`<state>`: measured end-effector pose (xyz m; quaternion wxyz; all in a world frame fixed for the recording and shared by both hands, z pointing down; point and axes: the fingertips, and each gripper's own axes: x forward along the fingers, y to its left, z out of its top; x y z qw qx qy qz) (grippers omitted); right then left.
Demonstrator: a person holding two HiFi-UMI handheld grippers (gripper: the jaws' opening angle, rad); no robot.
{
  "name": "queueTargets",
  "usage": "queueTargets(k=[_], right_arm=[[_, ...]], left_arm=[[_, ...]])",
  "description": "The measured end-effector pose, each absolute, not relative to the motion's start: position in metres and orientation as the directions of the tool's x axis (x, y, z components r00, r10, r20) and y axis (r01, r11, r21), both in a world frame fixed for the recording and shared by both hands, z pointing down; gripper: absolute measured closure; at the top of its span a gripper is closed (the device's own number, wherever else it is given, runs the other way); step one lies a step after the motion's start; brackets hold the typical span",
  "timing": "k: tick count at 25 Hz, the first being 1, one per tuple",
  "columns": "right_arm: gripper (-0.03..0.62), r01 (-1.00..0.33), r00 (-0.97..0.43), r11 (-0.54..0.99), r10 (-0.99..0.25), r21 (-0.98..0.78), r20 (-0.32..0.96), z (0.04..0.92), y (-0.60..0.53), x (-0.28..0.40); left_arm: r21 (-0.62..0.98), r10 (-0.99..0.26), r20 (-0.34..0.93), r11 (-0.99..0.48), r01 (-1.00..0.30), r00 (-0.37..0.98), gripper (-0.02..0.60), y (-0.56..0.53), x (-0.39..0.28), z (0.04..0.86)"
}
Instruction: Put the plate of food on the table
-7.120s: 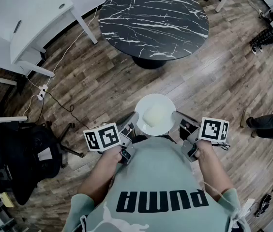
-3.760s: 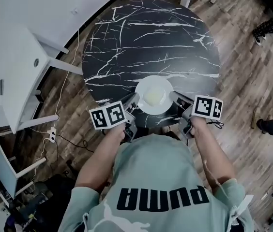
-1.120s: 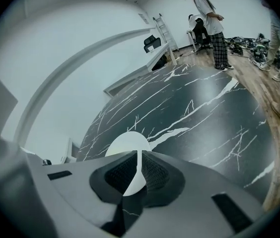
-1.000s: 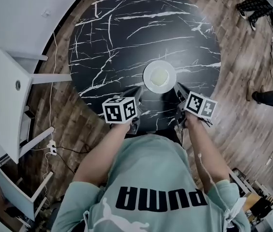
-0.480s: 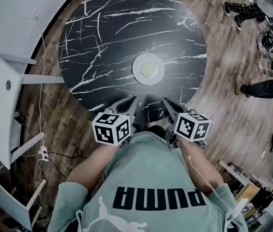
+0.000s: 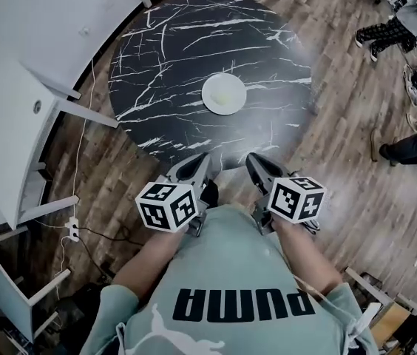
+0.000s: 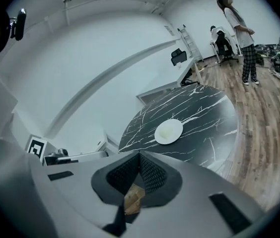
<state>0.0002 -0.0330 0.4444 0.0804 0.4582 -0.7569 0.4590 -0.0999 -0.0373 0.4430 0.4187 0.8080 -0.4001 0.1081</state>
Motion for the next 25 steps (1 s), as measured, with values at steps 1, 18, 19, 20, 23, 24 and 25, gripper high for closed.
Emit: queueTargets(k=[1,18,19,20,23,24,25], right_arm=[[0.585,-0.753,-0.581,0.165,-0.620,-0.637,0.527,0.441,-0.021,0.002],[0.585,-0.670,-0.706,0.270,-0.521,-0.692,0.480,0.418,0.132,-0.011],[0.585,-0.673,-0.702,0.263,-0.522,-0.691,0.485,0.418,0.135,-0.013],[0.585,-0.677,-0.697,0.257,-0.524,-0.690,0.489,0.418,0.139,-0.015],[0.585,-0.683,-0.689,0.241,-0.526,-0.690,0.499,0.419,0.150,-0.030],[0.585,-0.685,-0.687,0.237,-0.523,-0.688,0.504,0.420,0.155,-0.036],[0.585,-0.690,-0.685,0.234,-0.519,-0.685,0.512,0.421,0.160,-0.043]], left_arm=[[0.594,-0.568,0.505,-0.319,-0.739,0.650,0.575,-0.024,-0.098,0.439],[0.578,-0.645,0.535,-0.191,-0.794,0.545,0.575,0.142,-0.123,0.414],[0.578,-0.638,0.537,-0.198,-0.792,0.551,0.575,0.146,-0.125,0.414],[0.577,-0.632,0.540,-0.203,-0.791,0.556,0.575,0.151,-0.128,0.415],[0.579,-0.611,0.555,-0.204,-0.790,0.565,0.575,0.162,-0.142,0.420],[0.579,-0.603,0.559,-0.208,-0.789,0.569,0.575,0.167,-0.147,0.420],[0.578,-0.594,0.562,-0.216,-0.787,0.576,0.575,0.171,-0.151,0.421]])
